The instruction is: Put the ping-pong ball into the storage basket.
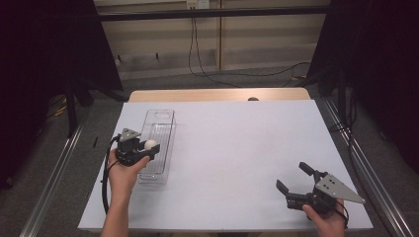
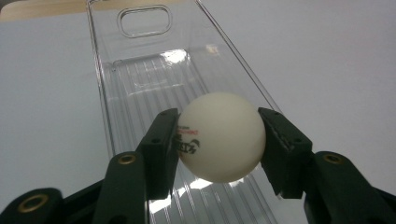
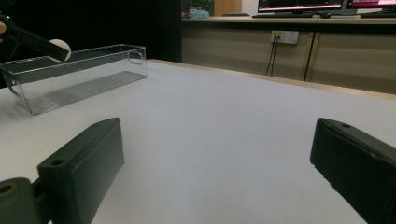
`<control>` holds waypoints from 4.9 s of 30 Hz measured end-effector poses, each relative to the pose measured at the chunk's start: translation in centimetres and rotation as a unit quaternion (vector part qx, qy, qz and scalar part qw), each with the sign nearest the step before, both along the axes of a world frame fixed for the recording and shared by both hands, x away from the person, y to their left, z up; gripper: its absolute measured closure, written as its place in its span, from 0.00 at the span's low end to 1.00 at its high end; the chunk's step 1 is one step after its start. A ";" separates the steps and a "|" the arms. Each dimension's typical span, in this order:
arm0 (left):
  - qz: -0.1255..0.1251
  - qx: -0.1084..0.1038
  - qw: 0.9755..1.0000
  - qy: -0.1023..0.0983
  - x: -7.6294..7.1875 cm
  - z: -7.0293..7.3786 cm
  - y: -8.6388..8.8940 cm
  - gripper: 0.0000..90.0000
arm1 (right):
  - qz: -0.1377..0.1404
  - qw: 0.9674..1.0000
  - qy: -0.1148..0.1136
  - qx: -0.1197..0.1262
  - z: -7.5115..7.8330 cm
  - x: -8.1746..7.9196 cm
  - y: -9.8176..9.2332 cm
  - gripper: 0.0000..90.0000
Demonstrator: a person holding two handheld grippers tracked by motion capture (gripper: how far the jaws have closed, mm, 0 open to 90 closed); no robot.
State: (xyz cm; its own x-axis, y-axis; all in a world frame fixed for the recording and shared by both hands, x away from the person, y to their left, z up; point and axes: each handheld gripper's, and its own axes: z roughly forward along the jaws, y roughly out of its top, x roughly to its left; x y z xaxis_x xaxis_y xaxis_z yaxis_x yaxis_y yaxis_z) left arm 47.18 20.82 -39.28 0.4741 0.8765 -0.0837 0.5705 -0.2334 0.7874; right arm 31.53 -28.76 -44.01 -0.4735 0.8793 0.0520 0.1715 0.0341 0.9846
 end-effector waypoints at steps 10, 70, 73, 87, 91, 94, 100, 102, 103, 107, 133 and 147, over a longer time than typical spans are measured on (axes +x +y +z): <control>0.008 -0.005 1.000 -0.009 -0.1 0.1 0.0 0.40 | -0.001 1.000 0.000 0.000 0.0 0.0 0.0 0.03; -0.034 -0.082 0.992 -0.092 -2.1 0.9 -0.2 0.04 | -0.003 1.000 0.001 0.004 0.0 0.0 0.0 0.03; -0.033 -0.080 0.992 -0.096 -2.3 0.9 -0.1 0.04 | -0.006 1.000 -0.003 0.003 0.0 0.1 -0.1 0.03; -0.035 -0.084 0.990 -0.111 -3.2 0.4 0.0 0.04 | -0.003 1.000 0.000 0.003 0.0 0.0 -0.1 0.03; -0.042 -0.083 0.989 -0.113 -3.5 0.2 -0.1 0.04 | -0.005 1.000 0.000 0.005 0.0 0.0 -0.1 0.03; -0.045 -0.080 0.989 -0.117 -3.8 0.1 0.0 0.04 | -0.002 1.000 0.000 0.005 0.0 0.1 -0.1 0.03; -0.048 -0.081 0.988 -0.118 -4.3 -0.3 0.1 0.04 | 0.001 1.000 0.003 0.004 0.0 0.0 -0.1 0.03; -0.050 -0.086 0.988 -0.116 -4.5 -0.4 0.0 0.04 | 0.000 1.000 0.003 0.004 0.0 0.0 -0.1 0.03; -0.055 -0.082 0.988 -0.115 -4.6 -0.5 0.0 0.04 | -0.002 1.000 0.002 0.005 0.0 0.0 -0.1 0.03; -0.060 -0.086 0.988 -0.116 -4.9 -0.7 0.0 0.04 | -0.006 1.000 0.001 0.007 0.0 0.0 -0.1 0.03; -0.085 -0.095 0.983 -0.136 -6.3 -1.0 0.3 0.04 | -0.004 1.000 0.003 0.005 -0.1 0.0 -0.1 0.03; -0.091 -0.095 0.982 -0.137 -6.9 -1.6 0.4 0.04 | -0.004 1.000 0.001 0.004 -0.1 0.0 -0.1 0.03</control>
State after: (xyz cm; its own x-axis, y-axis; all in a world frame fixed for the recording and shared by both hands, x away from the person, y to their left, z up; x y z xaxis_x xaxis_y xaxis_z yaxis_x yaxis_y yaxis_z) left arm 40.25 21.18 -40.91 0.6485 0.7564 -0.0855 0.2947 -0.1458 0.9444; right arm 31.49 -28.88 -44.08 -0.4665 0.8825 0.0596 0.1747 0.0258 0.9843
